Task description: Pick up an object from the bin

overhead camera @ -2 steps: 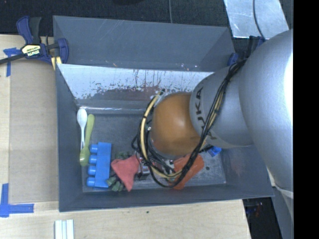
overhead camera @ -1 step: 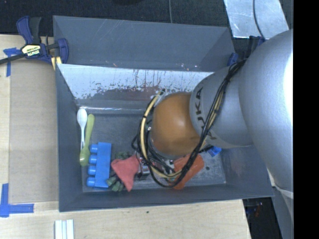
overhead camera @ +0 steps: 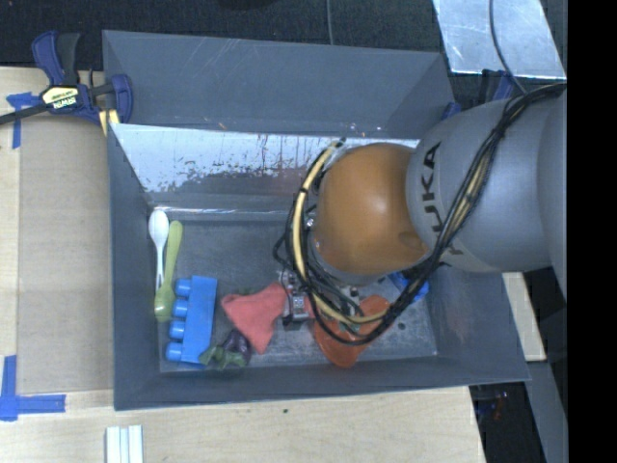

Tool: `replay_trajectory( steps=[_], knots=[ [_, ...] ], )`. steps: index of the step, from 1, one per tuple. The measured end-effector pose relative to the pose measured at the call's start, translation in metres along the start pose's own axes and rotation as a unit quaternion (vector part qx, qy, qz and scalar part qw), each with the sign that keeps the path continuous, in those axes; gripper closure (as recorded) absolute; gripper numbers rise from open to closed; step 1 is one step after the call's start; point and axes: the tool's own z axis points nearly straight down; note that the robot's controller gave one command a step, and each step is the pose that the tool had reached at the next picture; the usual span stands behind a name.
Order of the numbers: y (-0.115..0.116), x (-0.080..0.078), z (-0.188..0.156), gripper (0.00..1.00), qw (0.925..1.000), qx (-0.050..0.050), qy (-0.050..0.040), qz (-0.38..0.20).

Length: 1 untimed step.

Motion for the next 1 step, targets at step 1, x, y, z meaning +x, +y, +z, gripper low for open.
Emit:
replay_trajectory(
  steps=[1],
  knots=[
    [-0.0134, -0.0167, -0.0794, 1.00, 0.9996, 0.000, -0.0025, -0.029]
  ],
)
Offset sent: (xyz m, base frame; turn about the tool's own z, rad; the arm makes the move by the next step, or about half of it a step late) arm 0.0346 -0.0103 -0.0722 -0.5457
